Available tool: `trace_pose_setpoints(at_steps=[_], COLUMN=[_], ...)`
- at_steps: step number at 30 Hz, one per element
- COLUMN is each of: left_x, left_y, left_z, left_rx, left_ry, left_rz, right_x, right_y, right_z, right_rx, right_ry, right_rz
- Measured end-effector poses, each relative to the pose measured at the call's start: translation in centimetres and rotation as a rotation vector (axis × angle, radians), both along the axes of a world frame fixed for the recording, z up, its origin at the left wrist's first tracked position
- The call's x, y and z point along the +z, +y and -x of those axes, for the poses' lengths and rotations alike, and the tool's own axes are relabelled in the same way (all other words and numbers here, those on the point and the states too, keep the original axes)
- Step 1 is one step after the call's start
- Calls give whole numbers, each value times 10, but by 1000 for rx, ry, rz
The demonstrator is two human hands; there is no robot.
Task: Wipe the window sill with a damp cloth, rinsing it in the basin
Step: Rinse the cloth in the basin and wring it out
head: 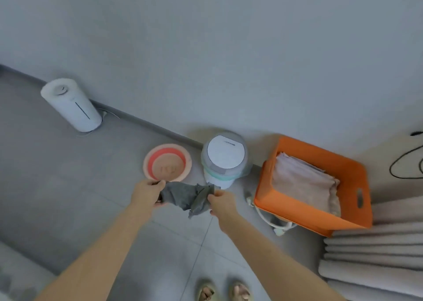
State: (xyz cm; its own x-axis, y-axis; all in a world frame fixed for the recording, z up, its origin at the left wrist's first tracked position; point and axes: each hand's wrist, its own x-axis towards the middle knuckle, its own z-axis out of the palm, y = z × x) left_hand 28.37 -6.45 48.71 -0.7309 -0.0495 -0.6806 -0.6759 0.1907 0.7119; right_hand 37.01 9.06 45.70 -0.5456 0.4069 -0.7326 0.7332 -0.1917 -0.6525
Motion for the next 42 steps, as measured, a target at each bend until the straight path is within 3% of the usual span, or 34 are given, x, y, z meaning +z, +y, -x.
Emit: trace_pose_setpoints(at_steps=[5,12,18,23,29,33,36,37,41,42], left_x=[-67,-181,-300,-398,-520,-566,-587,-591,-600,-599], left_y=[-10,-12,-20,-26,-31,-27,-24,-24,-23,-22], left_z=[105,234,315,361,392,403,409,411,414,415], left_rx=[58,136,154,-3,-171,-237,-221,-197,-192,-188], left_ry=[-6,-116,-175,-225,-272,-251,-309,-345,-466,-469], left_rz=[59,147,178,210,246,197,147,135,118,115], right_x=[-58,-193,-301,-382,-511,-579,-607,-613,-621,-621], right_y=[-1,-20,-25,-30,-43,-55,-74,-72,-68,-74], right_z=[117,249,346,390,440,455,440,437,436,433], right_rx=[116,158,178,593,699,781,1240,1292,941,965], right_ry=[-40,-191,-269,-360,-294,-348,-97,-45,-315,-294], right_rz=[-91,59,15,-336,-574,-740,-777,-801,-863,-874])
